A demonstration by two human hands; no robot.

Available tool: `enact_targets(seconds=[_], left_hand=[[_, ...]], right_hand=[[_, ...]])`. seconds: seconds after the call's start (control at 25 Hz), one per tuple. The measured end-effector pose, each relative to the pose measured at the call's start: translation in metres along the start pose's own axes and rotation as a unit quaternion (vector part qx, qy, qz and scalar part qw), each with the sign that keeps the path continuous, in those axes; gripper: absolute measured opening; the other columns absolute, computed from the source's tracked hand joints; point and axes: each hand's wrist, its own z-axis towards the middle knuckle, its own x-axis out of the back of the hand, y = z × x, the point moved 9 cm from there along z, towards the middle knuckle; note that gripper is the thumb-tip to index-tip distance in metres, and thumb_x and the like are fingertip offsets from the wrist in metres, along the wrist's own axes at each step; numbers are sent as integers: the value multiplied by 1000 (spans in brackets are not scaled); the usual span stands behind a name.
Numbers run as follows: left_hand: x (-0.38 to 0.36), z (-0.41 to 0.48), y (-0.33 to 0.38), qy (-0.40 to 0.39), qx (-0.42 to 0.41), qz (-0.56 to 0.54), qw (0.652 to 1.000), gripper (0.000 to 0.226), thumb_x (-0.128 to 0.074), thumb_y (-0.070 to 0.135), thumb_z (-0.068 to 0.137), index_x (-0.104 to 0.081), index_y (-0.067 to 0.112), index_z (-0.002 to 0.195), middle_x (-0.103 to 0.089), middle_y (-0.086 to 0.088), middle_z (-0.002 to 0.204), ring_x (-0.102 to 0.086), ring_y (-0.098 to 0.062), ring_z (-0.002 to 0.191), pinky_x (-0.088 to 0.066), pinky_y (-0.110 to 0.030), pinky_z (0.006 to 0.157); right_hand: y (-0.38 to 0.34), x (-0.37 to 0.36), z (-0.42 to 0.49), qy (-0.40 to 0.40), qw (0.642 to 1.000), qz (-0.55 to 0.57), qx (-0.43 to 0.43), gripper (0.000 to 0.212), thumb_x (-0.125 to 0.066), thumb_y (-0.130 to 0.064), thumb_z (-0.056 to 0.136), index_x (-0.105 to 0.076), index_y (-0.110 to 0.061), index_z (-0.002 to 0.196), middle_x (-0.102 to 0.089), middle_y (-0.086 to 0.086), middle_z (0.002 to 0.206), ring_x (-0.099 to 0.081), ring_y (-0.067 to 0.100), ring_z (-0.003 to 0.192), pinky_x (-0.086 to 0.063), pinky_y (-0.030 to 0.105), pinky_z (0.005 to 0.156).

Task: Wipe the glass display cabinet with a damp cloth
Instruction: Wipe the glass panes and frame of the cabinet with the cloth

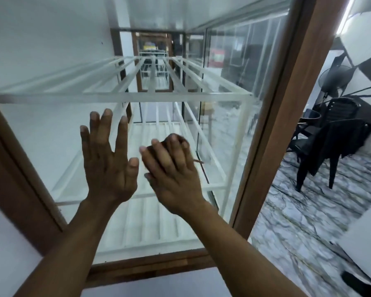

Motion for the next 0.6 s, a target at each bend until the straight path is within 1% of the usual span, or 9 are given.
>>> enact_targets(seconds=[0.08,0.16,0.24,0.28,0.32,0.4,0.44,0.48,0.6], left_hand=[[-4,-13,1,-21,-21,0,1000,63,-18,39,103,-21,6,157,-4,-11,169,2,-27,157,-3,-51,127],[-4,-24,1,-31,-28,0,999,63,-18,39,103,-19,8,158,3,-3,170,3,-26,157,-2,-51,127],[-4,-25,1,-28,-18,-5,999,63,-19,38,103,-18,7,158,5,-2,169,3,-27,157,-2,-52,126],[-5,-25,3,-24,-12,-9,1000,64,-20,38,102,-17,7,158,4,-2,169,3,-28,157,-2,-53,126],[-6,-28,6,-21,-9,-14,1000,64,-21,38,102,-17,7,158,4,-3,169,3,-28,157,-2,-54,126],[-13,-47,13,-21,-13,-19,1000,64,-22,37,102,-18,6,158,4,-3,169,3,-28,157,-2,-53,126],[-18,-62,17,-24,-15,-18,999,64,-22,38,102,-18,6,157,4,-3,169,3,-28,157,-1,-52,126],[-24,-80,20,-27,-17,-16,999,64,-21,38,102,-17,6,158,4,-3,169,4,-28,157,-1,-52,127],[-37,-130,22,-20,-15,-12,1000,64,-20,40,103,-16,8,158,1,-4,169,3,-28,157,-1,-52,126]], right_hand=[[4,-5,-33,-35,998,-24,52,52,-52,-31,101,-39,-19,150,-31,7,156,-9,33,157,-13,48,129],[69,19,-56,-32,995,-54,-80,54,-49,-32,102,-34,-16,151,-28,14,154,-13,40,152,-11,50,128],[110,42,-57,27,966,-57,-249,54,-47,-29,102,-32,-11,150,-26,15,153,-15,46,149,-12,53,127],[101,39,-48,44,961,-43,-271,52,-46,-28,102,-34,-9,148,-26,15,153,-17,48,147,-14,55,127],[73,24,-37,29,975,-14,-221,50,-46,-27,102,-36,-9,147,-27,15,152,-19,47,147,-15,56,126],[10,-6,-49,-22,999,15,-40,49,-50,-27,102,-37,-15,148,-27,12,155,-16,40,152,-13,54,127],[6,-10,-65,-39,999,-4,13,51,-52,-29,102,-36,-18,150,-25,8,157,-9,34,156,-11,51,128],[26,-6,-79,-40,998,-36,15,52,-52,-31,103,-35,-20,151,-23,7,158,-3,32,157,-9,48,129],[101,27,-100,49,975,-45,-212,51,-44,-32,105,-34,-13,152,-21,11,158,-10,42,153,-8,49,128]])
